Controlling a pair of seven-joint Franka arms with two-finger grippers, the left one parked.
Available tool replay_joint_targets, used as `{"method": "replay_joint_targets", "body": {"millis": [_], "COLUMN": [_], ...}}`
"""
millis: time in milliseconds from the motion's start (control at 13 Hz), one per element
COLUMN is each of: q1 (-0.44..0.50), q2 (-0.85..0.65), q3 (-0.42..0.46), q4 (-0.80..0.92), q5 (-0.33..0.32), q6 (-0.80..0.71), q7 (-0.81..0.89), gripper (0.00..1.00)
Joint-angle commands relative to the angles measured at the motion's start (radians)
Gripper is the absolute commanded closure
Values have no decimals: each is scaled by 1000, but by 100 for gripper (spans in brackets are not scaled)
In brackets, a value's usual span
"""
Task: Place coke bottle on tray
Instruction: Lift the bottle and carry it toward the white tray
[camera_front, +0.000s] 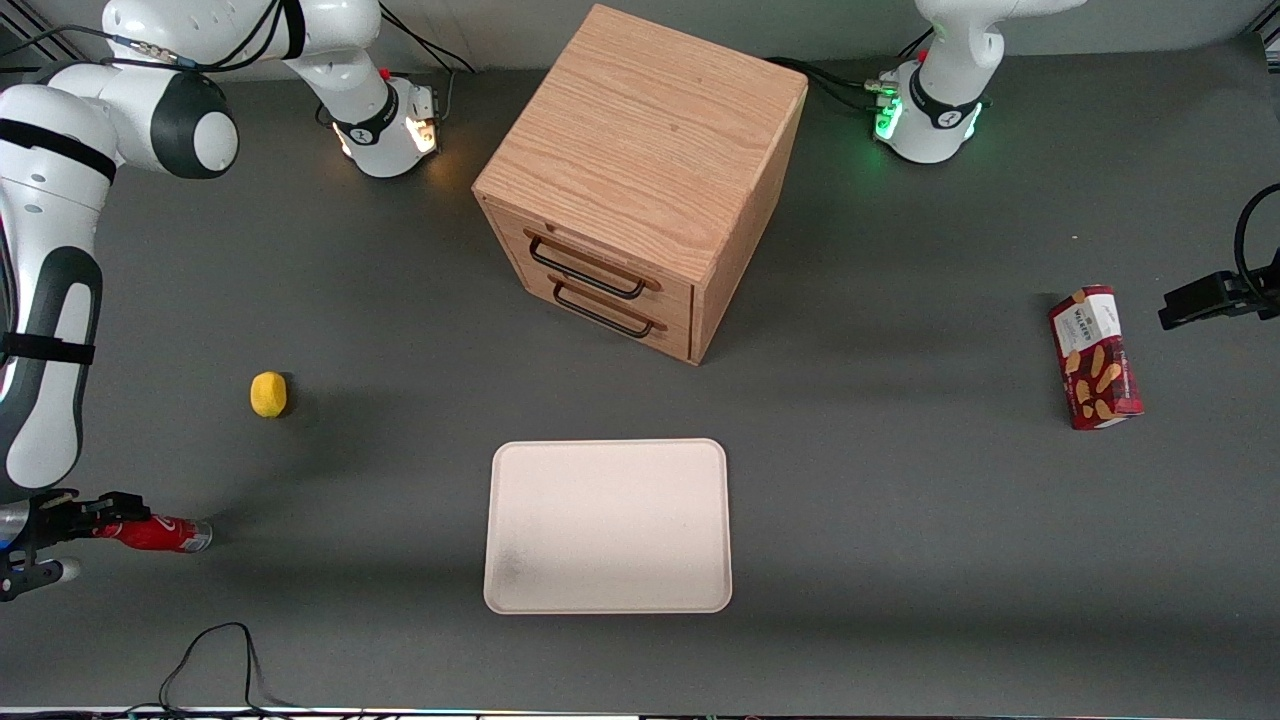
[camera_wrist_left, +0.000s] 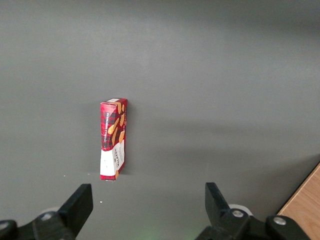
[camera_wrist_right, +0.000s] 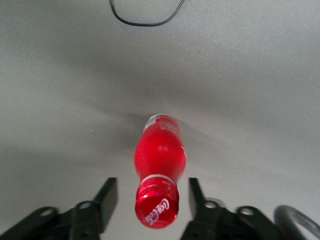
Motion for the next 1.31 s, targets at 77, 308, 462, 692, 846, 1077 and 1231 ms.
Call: {"method": "replay_joint_targets", "body": {"millis": [77,308,462,692,846,1077,1231], "q1": [1,1,1,1,0,-2,-2], "q2": [-26,-47,-98,-177,-243,-383,-460], "q3": [-1,-3,-3,-4,-7,-4,-6], "q4": [-14,-14,-10,-10,-9,-12,-13], "q5": [-21,-21,-29,-35,-35,-35,-35], "q6": [-26,-35,-95,-121,-188,-296,-368], "q7": [-58,-63,-64,-112,-121,-123,-123], "gripper": [100,100,100,100,100,100,100]}}
